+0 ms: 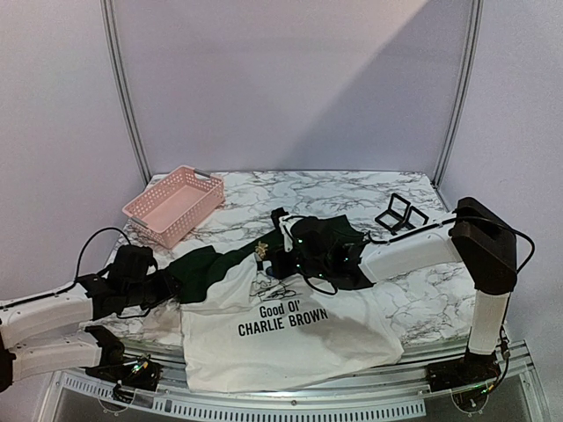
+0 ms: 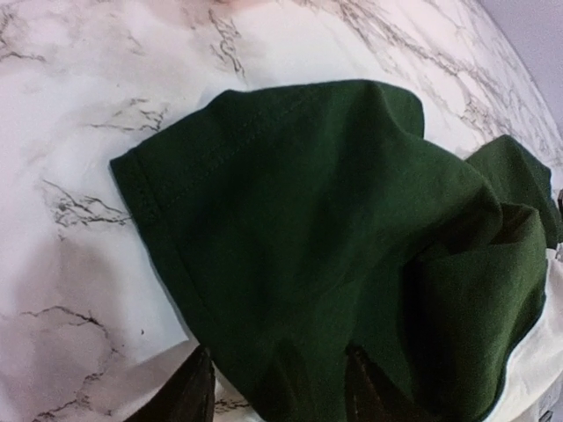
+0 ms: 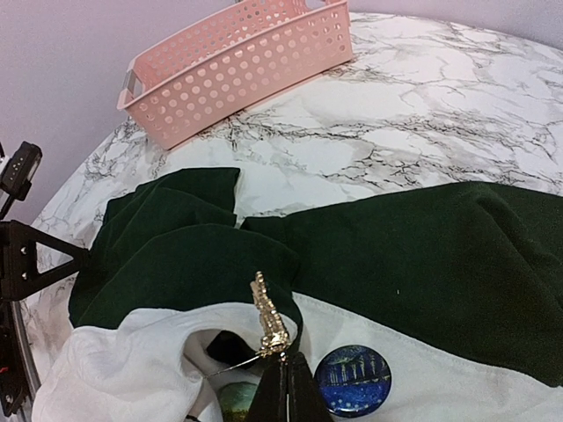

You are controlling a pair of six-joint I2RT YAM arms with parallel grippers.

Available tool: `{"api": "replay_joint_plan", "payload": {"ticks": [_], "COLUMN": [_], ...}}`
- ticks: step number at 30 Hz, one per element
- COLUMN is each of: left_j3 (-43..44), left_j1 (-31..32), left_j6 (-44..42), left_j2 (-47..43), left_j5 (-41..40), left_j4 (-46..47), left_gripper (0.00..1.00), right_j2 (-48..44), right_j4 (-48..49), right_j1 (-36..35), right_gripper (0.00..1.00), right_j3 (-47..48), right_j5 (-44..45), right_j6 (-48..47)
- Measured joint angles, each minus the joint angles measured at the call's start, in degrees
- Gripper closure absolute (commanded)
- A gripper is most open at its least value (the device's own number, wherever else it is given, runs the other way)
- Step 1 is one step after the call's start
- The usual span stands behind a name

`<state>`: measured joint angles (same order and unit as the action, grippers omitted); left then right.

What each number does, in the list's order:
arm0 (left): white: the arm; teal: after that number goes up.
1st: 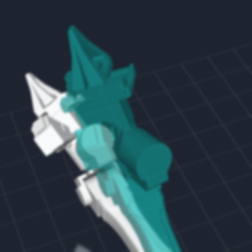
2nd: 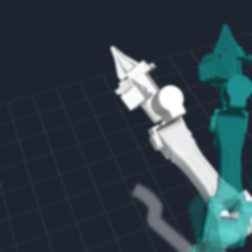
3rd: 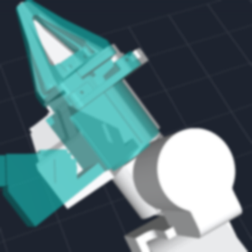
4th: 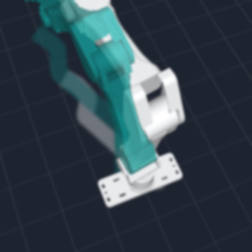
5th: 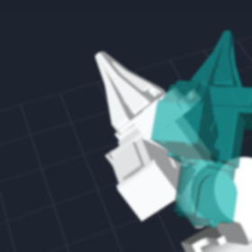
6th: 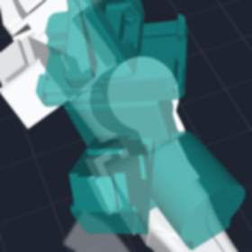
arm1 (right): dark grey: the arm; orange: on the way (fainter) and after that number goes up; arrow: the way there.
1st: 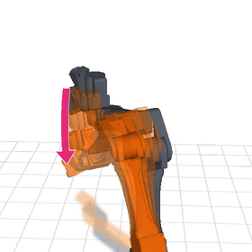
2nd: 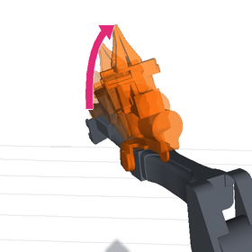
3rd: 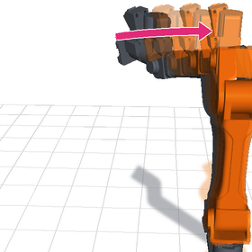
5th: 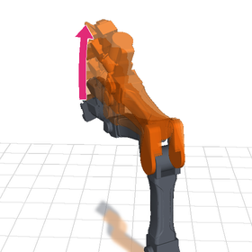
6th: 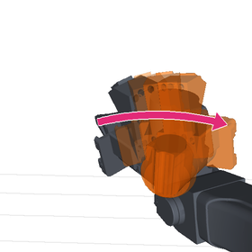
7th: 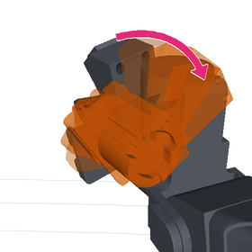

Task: Remove the brooch from the garment
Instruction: Remove the brooch from the crumpled clothing, then adjust the crumpled clothing at the center of the board.

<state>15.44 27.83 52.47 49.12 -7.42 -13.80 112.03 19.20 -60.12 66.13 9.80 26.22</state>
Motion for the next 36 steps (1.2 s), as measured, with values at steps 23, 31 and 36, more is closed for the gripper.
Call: {"api": "replay_joint_plan", "payload": {"ticks": [23,31,36], "left_j3": [-1.66,-1.14,-1.11], "left_j1": [-10.97,-18.80,-22.67], "left_j6": [0.09,-2.14,-3.21], "left_j2": [9.29,6.99,5.09], "left_j5": [1.29,4.28,6.08], "left_j4": [14.69,14.58,12.98], "left_gripper": [1.00,1.00,0.71], "right_j2": [-0.37,-2.89,-4.52], "right_j4": [-1.60,-2.32,-2.40], "right_j1": [-0.26,0.20,1.22], "right_gripper": [1.00,1.00,1.00], "right_j3": [-0.37,-1.99,-3.80], "right_j5": [5.44,7.69,7.89], "right_j6": [0.94,2.23,3.21]}}
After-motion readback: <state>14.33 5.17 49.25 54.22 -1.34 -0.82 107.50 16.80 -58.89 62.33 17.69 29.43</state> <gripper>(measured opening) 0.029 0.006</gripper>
